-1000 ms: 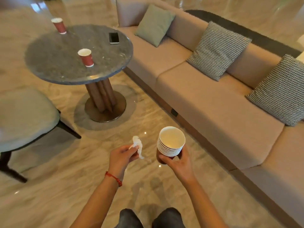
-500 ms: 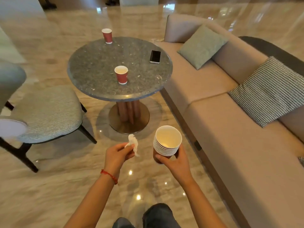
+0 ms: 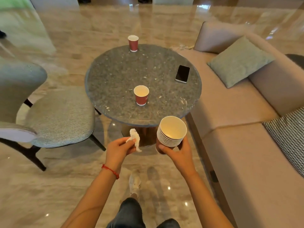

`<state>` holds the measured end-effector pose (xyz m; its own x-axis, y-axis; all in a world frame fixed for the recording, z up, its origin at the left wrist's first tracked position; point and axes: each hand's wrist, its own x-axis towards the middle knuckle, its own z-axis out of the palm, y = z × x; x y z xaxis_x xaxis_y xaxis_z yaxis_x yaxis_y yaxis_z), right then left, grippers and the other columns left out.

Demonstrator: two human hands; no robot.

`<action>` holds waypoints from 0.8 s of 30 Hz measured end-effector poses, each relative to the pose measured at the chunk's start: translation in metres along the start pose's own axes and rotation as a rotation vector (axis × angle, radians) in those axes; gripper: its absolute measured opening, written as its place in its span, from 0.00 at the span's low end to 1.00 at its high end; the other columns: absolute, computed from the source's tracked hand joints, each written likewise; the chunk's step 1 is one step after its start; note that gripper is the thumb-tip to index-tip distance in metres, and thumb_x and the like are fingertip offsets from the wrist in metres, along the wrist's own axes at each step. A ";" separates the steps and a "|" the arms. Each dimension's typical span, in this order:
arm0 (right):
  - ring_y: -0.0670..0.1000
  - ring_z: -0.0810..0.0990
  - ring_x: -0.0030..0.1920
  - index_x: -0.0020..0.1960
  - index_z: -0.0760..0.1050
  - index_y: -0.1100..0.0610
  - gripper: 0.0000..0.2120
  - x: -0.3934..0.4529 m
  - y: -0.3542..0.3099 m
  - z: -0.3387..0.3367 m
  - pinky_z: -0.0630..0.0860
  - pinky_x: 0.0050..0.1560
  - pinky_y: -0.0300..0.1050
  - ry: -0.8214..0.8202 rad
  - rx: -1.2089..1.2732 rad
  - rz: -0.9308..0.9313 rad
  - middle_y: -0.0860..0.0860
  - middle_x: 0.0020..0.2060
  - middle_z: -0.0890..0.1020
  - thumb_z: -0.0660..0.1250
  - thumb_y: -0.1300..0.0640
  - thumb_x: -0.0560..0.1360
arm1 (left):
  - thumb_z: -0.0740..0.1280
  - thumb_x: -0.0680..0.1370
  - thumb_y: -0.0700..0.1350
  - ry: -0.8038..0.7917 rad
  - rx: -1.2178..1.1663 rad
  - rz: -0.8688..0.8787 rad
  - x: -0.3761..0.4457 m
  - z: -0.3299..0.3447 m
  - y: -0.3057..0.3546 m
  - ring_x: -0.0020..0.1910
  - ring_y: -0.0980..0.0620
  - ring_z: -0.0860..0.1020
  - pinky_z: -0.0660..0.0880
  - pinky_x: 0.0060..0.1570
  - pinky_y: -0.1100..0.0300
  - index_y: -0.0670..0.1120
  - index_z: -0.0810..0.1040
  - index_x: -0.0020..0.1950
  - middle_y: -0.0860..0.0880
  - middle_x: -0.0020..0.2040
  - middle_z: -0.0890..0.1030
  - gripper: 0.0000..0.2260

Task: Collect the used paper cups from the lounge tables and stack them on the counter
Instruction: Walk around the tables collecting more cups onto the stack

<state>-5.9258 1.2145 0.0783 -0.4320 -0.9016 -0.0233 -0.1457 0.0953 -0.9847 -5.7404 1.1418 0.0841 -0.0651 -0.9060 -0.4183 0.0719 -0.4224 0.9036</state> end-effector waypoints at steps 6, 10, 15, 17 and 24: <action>0.32 0.74 0.56 0.59 0.67 0.39 0.33 0.087 -0.003 0.039 0.72 0.50 0.26 0.009 0.020 0.012 0.37 0.56 0.76 0.79 0.60 0.63 | 0.70 0.72 0.37 0.012 -0.026 -0.023 0.087 0.002 0.033 0.34 0.54 0.82 0.80 0.37 0.64 0.48 0.83 0.37 0.49 0.33 0.84 0.07; 0.29 0.72 0.56 0.60 0.66 0.38 0.34 0.136 -0.011 0.059 0.69 0.50 0.22 0.009 0.024 -0.006 0.35 0.57 0.74 0.78 0.60 0.63 | 0.70 0.72 0.37 0.005 -0.019 -0.032 0.130 0.004 0.053 0.33 0.55 0.82 0.80 0.37 0.64 0.46 0.83 0.39 0.49 0.32 0.84 0.05; 0.30 0.73 0.56 0.59 0.66 0.38 0.33 0.182 -0.013 0.073 0.71 0.50 0.24 0.012 0.022 -0.002 0.33 0.55 0.75 0.78 0.59 0.63 | 0.70 0.73 0.38 0.033 -0.013 -0.060 0.165 0.005 0.063 0.35 0.54 0.82 0.80 0.39 0.64 0.44 0.82 0.43 0.46 0.37 0.84 0.03; 0.30 0.74 0.55 0.58 0.67 0.38 0.32 0.199 -0.013 0.079 0.71 0.49 0.24 0.007 0.024 0.000 0.32 0.54 0.75 0.78 0.58 0.63 | 0.70 0.73 0.38 0.044 -0.027 -0.082 0.174 0.005 0.063 0.34 0.55 0.82 0.79 0.36 0.66 0.44 0.82 0.42 0.47 0.35 0.84 0.03; 0.32 0.73 0.57 0.57 0.67 0.33 0.31 0.254 -0.009 0.093 0.73 0.53 0.27 -0.096 0.010 0.011 0.26 0.52 0.76 0.78 0.56 0.64 | 0.69 0.72 0.36 0.137 -0.062 -0.131 0.197 0.007 0.064 0.30 0.57 0.81 0.77 0.33 0.68 0.40 0.82 0.43 0.48 0.32 0.83 0.02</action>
<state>-5.9511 0.9451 0.0646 -0.3463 -0.9368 -0.0502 -0.1325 0.1018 -0.9859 -5.7552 0.9363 0.0603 0.0580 -0.8369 -0.5443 0.1334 -0.5338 0.8350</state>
